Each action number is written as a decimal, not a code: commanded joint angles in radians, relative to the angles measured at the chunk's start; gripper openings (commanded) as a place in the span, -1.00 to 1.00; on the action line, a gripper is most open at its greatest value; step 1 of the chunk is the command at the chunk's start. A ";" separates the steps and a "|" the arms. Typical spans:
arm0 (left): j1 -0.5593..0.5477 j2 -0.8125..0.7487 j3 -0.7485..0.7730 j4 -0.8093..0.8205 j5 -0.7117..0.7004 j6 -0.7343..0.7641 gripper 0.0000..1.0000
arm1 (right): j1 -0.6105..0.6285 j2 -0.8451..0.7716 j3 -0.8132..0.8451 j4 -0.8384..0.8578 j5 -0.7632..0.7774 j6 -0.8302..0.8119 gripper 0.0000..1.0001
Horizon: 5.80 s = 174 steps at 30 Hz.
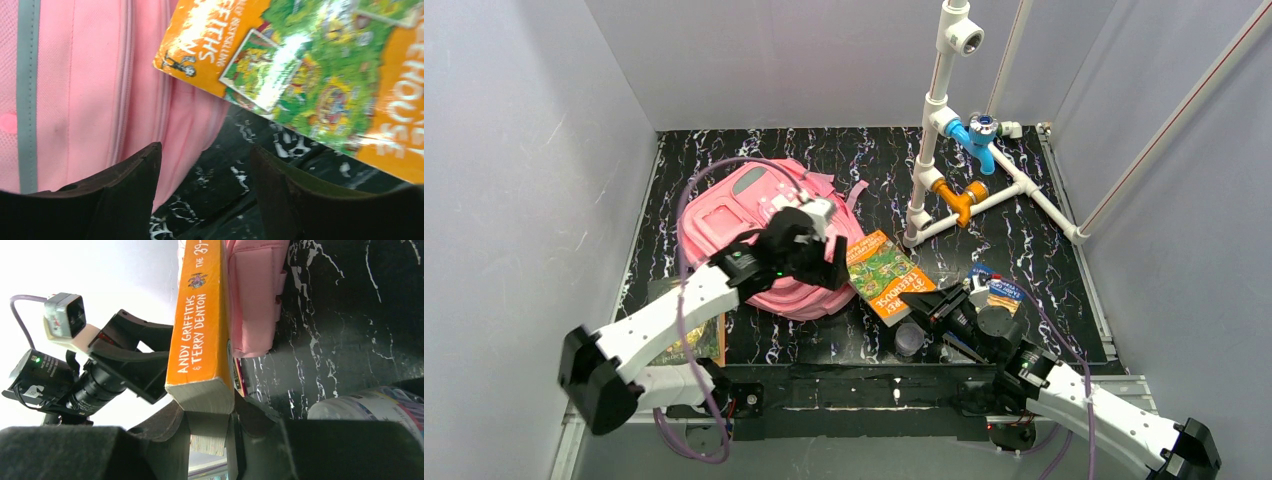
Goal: Pack the student bag
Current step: Place the book in the student bag.
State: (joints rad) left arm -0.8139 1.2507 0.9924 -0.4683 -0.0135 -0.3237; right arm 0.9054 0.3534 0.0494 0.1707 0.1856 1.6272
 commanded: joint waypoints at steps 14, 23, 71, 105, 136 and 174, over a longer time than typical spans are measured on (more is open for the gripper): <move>-0.124 0.189 0.024 -0.020 -0.359 0.171 0.10 | 0.003 -0.304 0.206 -0.480 0.207 -0.083 -0.97; -0.126 0.062 0.027 -0.008 -0.666 0.190 -0.72 | 0.003 -0.191 0.260 -0.492 0.026 -0.156 -0.97; -0.120 -0.273 0.052 0.127 -0.374 0.249 -1.00 | 0.186 1.137 0.419 1.178 0.028 -0.276 -0.97; -0.120 -0.325 0.105 0.096 -0.243 0.348 -1.00 | 0.247 1.572 0.800 0.969 0.131 -0.037 -0.97; -0.120 -0.339 0.113 0.008 -0.340 0.438 -1.00 | 0.234 1.749 1.022 0.847 0.007 -0.185 0.33; -0.120 -0.354 0.014 0.104 -0.413 0.437 -1.00 | 0.181 1.526 1.078 0.261 -0.007 -0.674 -0.44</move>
State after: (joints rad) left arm -0.9268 0.9180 1.0348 -0.4721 -0.3950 0.0986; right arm 1.0939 2.0468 1.1851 0.5018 0.1337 1.0096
